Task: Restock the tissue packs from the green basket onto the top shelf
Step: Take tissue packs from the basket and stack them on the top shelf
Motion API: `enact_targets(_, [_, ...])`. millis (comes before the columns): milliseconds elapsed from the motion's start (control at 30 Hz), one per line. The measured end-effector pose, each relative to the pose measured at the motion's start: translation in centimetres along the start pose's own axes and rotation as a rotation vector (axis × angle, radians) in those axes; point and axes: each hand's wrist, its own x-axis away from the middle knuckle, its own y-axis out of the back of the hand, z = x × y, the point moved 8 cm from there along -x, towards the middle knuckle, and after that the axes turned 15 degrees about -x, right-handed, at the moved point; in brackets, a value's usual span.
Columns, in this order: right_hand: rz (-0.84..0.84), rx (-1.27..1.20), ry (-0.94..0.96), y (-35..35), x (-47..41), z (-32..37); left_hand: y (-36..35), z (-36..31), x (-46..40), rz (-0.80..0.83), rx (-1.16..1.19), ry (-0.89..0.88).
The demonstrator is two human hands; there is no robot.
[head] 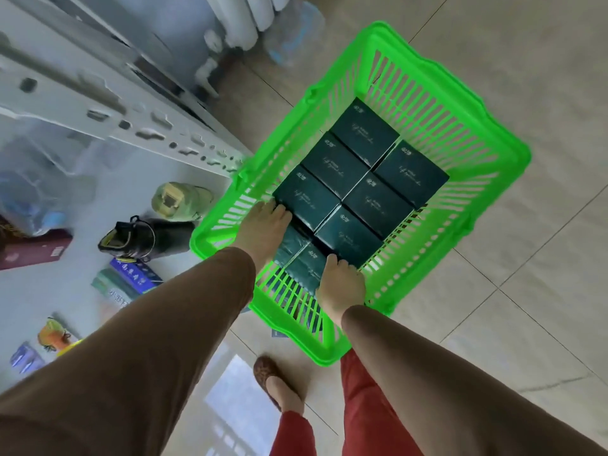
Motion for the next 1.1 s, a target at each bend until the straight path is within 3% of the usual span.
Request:
enact_targets(133, [0.005,0.082,-0.01,-0.7,-0.6,-0.2,-0.6,-0.5,-0.4,0.064,-0.125,-0.004])
enact_targets(267, [-0.023,0.081,0.005,1.5,0.1,-0.3,2.2,-0.4,0.2,0.001,-0.218,-0.019])
enact_targets(500, [-0.068,-0.211,0.059,9.9,6.6,1.9,8.8,4.0,9.5,-0.201,0.105,0.203])
enact_targets(733, [-0.101,-0.414,0.346,12.8,21.5,11.3,11.6,10.6,31.0,-0.309,0.603,0.59])
enact_targets(900, [-0.057,-0.721,0.408,9.7,33.1,21.0,6.8,13.8,50.8,-0.333,0.93,0.794])
enact_targets(1100, [0.096,-0.842,0.614,4.3,43.6,36.3,1.6,18.8,71.2,-0.437,0.998,0.996])
